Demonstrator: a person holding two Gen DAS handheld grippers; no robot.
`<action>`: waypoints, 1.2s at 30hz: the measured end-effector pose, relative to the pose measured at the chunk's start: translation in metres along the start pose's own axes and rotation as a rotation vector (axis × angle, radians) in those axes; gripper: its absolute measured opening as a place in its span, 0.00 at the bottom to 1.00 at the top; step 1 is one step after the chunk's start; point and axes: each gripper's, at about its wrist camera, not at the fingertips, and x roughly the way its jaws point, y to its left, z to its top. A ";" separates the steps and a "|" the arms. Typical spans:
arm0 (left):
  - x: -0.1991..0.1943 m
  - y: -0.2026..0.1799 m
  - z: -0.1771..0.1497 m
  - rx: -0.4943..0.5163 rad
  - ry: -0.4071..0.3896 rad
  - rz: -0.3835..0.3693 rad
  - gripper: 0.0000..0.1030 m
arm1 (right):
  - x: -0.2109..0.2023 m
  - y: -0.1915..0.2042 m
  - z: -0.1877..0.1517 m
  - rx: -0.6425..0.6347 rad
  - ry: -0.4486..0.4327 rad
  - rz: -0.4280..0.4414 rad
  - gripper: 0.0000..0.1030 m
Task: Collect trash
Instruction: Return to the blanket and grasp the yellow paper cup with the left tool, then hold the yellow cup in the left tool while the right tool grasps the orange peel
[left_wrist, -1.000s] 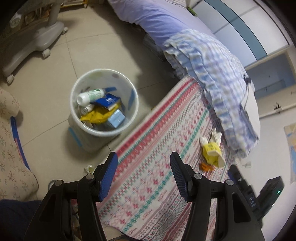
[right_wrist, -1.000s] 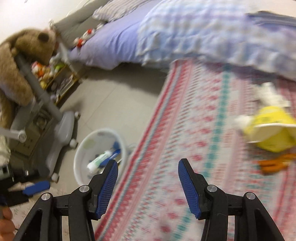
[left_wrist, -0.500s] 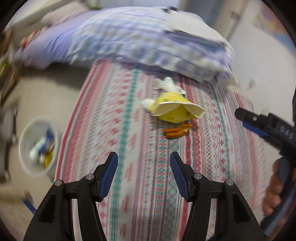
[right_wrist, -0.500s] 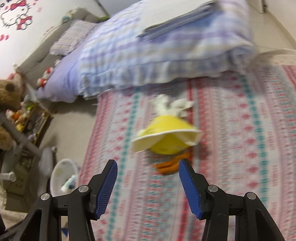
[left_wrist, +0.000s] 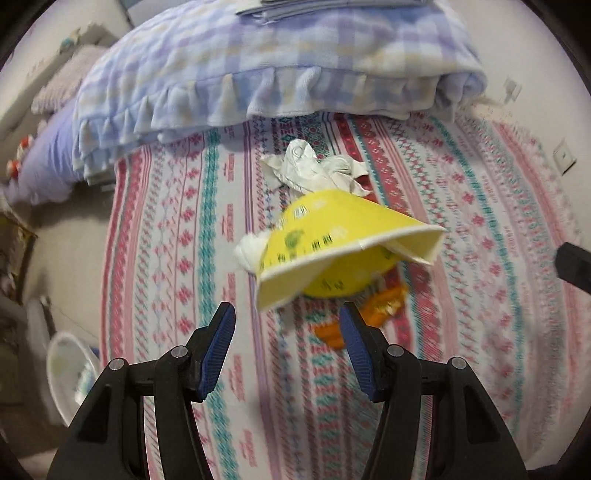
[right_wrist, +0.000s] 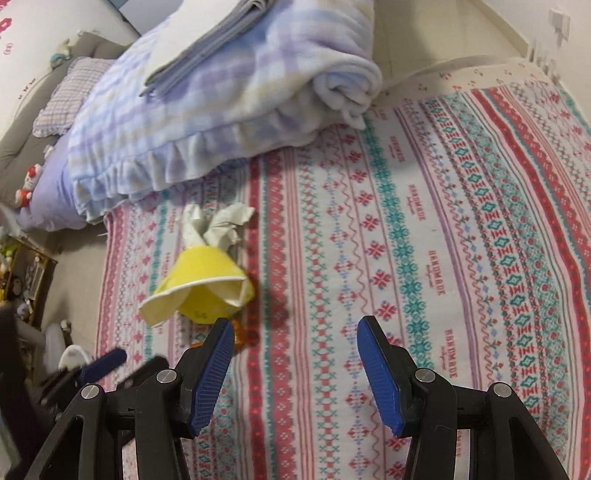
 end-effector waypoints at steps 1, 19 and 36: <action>0.003 -0.003 0.002 0.028 -0.003 0.005 0.60 | 0.002 -0.001 0.001 0.002 0.005 -0.004 0.59; -0.008 0.037 0.000 -0.089 -0.057 -0.219 0.03 | 0.054 0.022 0.005 -0.048 0.094 -0.038 0.59; -0.034 0.144 -0.053 -0.393 -0.052 -0.205 0.03 | 0.123 0.072 -0.013 -0.240 0.222 -0.045 0.59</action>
